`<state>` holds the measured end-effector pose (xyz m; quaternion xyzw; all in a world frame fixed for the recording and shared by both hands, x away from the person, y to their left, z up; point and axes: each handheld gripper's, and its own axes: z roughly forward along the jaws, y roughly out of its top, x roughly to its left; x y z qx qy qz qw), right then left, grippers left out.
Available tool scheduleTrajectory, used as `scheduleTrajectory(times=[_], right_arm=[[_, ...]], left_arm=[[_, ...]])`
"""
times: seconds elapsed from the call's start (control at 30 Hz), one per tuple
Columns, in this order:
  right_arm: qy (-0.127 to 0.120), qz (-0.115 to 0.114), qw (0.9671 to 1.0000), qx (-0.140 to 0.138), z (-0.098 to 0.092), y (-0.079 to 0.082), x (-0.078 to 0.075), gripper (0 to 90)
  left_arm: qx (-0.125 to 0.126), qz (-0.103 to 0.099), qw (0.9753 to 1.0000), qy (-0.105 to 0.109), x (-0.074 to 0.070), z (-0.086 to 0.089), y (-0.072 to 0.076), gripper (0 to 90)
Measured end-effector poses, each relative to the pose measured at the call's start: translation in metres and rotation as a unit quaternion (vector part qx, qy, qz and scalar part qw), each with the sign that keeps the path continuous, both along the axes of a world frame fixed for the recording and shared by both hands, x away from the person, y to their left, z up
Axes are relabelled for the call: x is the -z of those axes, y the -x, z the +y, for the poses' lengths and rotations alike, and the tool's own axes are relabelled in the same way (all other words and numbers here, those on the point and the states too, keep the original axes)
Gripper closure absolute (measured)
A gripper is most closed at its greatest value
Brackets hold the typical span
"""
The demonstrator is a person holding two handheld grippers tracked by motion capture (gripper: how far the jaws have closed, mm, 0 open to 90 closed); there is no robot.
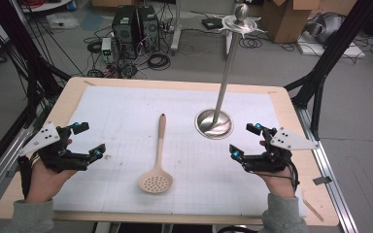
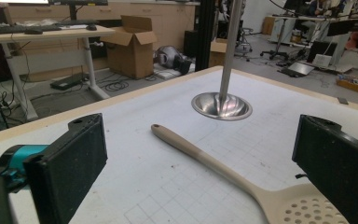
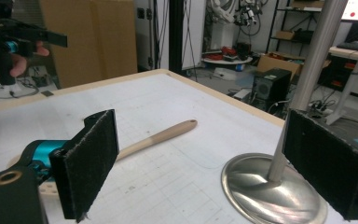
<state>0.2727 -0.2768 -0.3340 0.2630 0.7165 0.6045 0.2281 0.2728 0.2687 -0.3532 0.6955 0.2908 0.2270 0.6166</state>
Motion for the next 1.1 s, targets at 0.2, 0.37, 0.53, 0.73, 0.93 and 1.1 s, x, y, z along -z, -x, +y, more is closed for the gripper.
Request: scheduleTrajectory(times=[0.2, 0.37, 0.53, 0.73, 0.93, 1.1], right_arm=[[-0.009, 0.005, 0.9999, -0.007, 0.003, -0.003, 0.002, 9.7], [-0.005, 0.009, 0.9999, -0.011, 0.009, -0.006, 0.004, 9.8], [0.006, 0.011, 0.9996, -0.023, 0.018, -0.010, 0.007, 16.4], [0.027, 0.019, 0.9990, -0.031, 0.029, -0.015, 0.013, 31.7], [0.031, 0.022, 0.9986, -0.038, 0.040, -0.015, 0.016, 53.7], [0.048, 0.029, 0.9967, -0.059, 0.058, -0.018, 0.020, 68.7]], left_arm=[[-0.001, 0.006, 1.0000, 0.001, 0.002, -0.001, 0.000, 3.5], [0.001, 0.007, 1.0000, 0.000, 0.002, -0.001, 0.001, 3.5], [0.003, 0.005, 1.0000, 0.003, 0.001, -0.001, 0.002, 3.5], [0.001, 0.007, 1.0000, 0.004, 0.001, 0.002, 0.003, 3.5], [0.000, 0.008, 1.0000, 0.006, 0.002, 0.003, 0.005, 3.5], [0.000, 0.009, 1.0000, 0.004, 0.002, 0.002, 0.007, 3.5]])
